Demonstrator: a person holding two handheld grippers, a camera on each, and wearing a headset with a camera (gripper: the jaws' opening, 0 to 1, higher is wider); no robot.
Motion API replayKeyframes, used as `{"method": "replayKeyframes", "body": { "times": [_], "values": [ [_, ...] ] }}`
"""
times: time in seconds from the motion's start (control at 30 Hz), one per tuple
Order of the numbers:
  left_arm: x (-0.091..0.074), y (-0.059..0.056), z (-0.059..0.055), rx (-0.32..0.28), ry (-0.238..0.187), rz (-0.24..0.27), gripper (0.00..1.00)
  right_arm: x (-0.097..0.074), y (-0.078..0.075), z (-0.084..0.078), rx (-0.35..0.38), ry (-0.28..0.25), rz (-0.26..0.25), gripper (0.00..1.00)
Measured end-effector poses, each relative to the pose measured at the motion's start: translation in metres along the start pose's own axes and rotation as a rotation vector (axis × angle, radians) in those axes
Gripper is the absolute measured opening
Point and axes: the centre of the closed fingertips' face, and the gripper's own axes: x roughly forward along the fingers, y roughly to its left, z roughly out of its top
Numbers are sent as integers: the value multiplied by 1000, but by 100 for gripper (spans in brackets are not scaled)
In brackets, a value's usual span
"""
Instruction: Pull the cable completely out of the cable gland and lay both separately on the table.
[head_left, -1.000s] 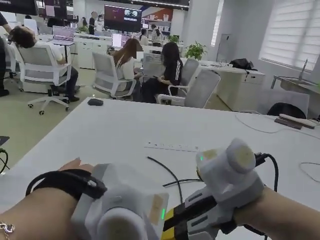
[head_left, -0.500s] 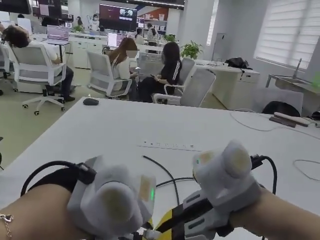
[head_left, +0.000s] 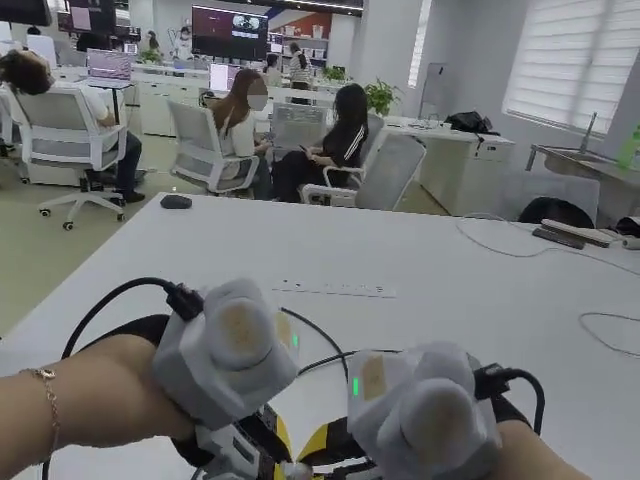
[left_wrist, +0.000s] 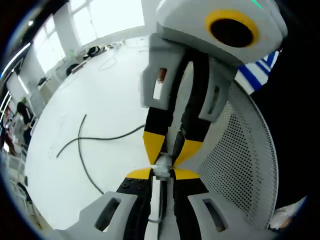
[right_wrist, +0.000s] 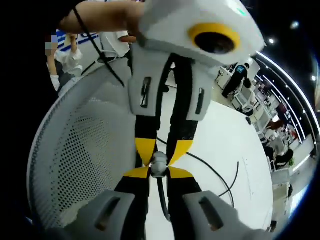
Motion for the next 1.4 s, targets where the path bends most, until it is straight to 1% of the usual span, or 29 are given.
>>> {"method": "replayKeyframes", "body": {
  "times": [0.03,0.07,0.1,0.13,0.17,0.2,0.27,0.33,0.4,0.43,0.5,0.53,0.57,0.6,0.67,0.77,0.83,0.87,0.9,0.97,1.0,1.03,1.1,1.13,1.17,1.2,1.23,1.3,1.4],
  "values": [
    [1,-2,1,-30,-7,-27,15,0,1,-2,-41,14,-13,10],
    [2,-2,1,-69,-10,-37,16,0,1,-2,-59,18,-26,10],
    [2,0,2,-85,-22,-49,16,-1,1,-3,-73,23,-42,10],
    [3,0,3,-100,-28,-59,16,0,2,-4,-84,23,-40,11],
    [3,-2,3,-107,-32,-66,16,0,3,-5,-73,24,-33,11],
    [5,-3,3,-93,-29,-62,16,-1,3,-6,-53,27,-17,11],
    [7,-6,5,-42,-17,-40,16,-2,5,-10,8,32,21,12],
    [7,-5,4,20,10,6,16,-4,4,-13,69,35,42,14],
    [5,-3,6,129,33,70,16,-6,1,-14,126,11,62,19],
    [5,-4,6,144,42,87,16,-8,-1,-14,149,1,69,19],
    [3,-5,12,234,38,126,16,-12,-5,-13,182,-20,85,20],
    [3,-5,14,280,42,157,16,-13,-9,-11,196,-38,89,19],
    [2,-4,13,300,50,178,16,-14,-9,-9,212,-51,100,19],
    [1,-3,16,350,55,209,16,-13,-7,-6,241,-64,134,19],
    [-2,-1,19,405,56,253,16,-11,-10,-8,236,-54,139,18],
    [-6,-2,22,444,50,280,16,-7,-10,-13,230,-28,147,18],
    [-8,-1,25,478,43,301,16,-6,-11,-12,237,-32,150,15],
    [-9,0,25,494,49,310,16,-6,-10,-10,249,-41,155,14],
    [-9,1,25,495,53,313,16,-6,-8,-8,254,-52,162,12],
    [-9,3,24,504,61,320,16,-4,-9,-7,236,-52,140,12],
    [-9,3,24,500,61,319,16,-4,-9,-7,235,-50,136,12],
    [-9,3,23,483,58,310,16,-4,-8,-7,226,-45,133,12],
    [-9,5,23,445,46,304,16,-4,-10,-7,187,-40,105,12],
    [-9,4,23,391,25,285,16,-4,-9,-8,169,-34,96,12],
    [-8,3,23,375,18,278,16,-4,-9,-8,164,-30,91,12],
    [-8,4,23,330,2,259,16,-4,-9,-9,149,-27,81,12],
    [-8,3,22,300,-8,241,16,-4,-8,-9,143,-25,78,11],
    [-6,2,21,206,-37,184,16,-3,-6,-10,110,-15,65,11],
    [-3,-1,20,108,-60,121,16,-2,-3,-12,76,0,60,11]
  ]
}}
